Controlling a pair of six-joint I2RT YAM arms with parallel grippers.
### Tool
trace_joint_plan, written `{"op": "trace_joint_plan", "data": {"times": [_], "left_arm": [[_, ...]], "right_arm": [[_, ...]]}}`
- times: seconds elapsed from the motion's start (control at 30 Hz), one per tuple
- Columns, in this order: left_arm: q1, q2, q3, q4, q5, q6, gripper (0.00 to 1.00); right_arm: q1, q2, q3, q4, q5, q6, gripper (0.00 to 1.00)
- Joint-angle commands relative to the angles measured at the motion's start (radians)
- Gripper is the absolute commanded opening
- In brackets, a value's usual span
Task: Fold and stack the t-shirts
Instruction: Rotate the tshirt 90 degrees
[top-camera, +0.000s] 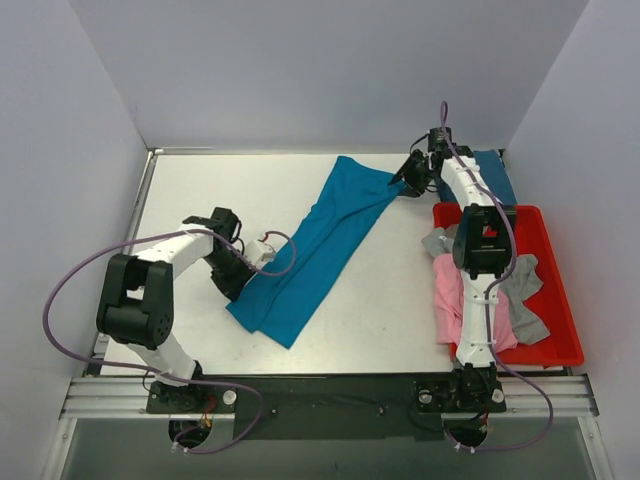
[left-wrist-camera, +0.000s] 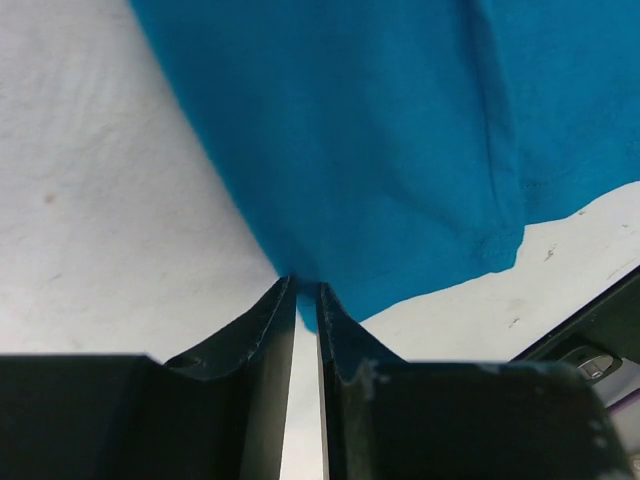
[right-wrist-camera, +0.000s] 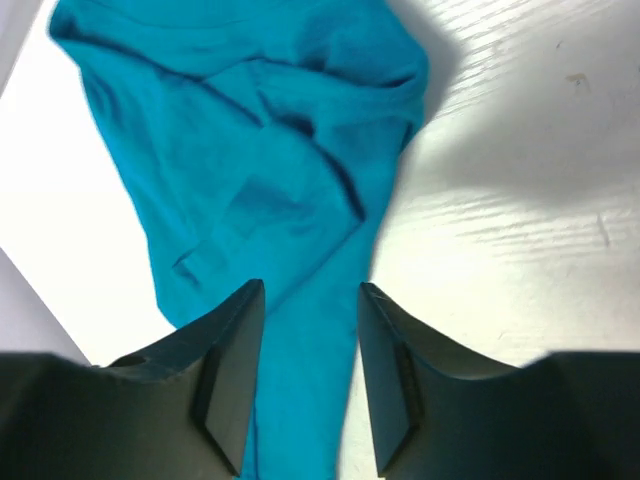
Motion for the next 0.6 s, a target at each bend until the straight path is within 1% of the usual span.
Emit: {"op": "trace_joint_plan", "data": {"times": [0.0,0.07,0.23,0.3,0.37,0.4,0.43,0.47,0.5,0.53,0.57], "left_arm": [[-0.045,0.014,-0.050,0.037,0.019,-0.023,0.24],[-0.051,0.010,-0.079,0.032,0.051,-0.026,0.24],[-0.065,-0.041,-0.125,-0.002,0.084,-0.026,0.24],[-0.065,-0.062,-0.127,-0.023,0.120,-0.028,0.24],[-0.065,-0.082,-0.118,-0.037,0.147,-0.035,0.25],[-0.065,-0.088,-0.110,-0.040,0.153,-0.034,0.25],[-0.063,-0.094,-0.102,-0.051,0.151,-0.031,0.26],[-0.060,-0.099,-0.087,-0.060,0.153,-0.031,0.26],[-0.059,-0.101,-0.073,-0.066,0.154,-0.037,0.27],[-0.054,-0.102,-0.043,-0.078,0.159,-0.040,0.33],[-0.053,-0.108,-0.029,-0.084,0.163,-0.046,0.36]], "right_arm": [[0.021,-0.078,-0.071,0.013,0.066,0.052,0.40],[0.026,-0.043,-0.068,-0.008,0.092,0.082,0.42],[0.035,0.075,0.024,-0.087,0.129,0.140,0.44],[0.036,0.115,0.056,-0.081,0.120,0.168,0.44],[0.041,0.159,0.092,-0.012,0.051,0.204,0.42],[0.047,0.175,0.121,0.049,-0.004,0.224,0.33],[0.052,0.212,0.142,0.068,-0.021,0.259,0.27],[0.055,0.229,0.196,0.103,-0.034,0.280,0.13],[0.053,0.271,0.222,0.114,-0.041,0.315,0.06],[0.044,0.291,0.265,0.157,-0.042,0.359,0.00],[0.040,0.310,0.270,0.203,-0.055,0.393,0.00]]}}
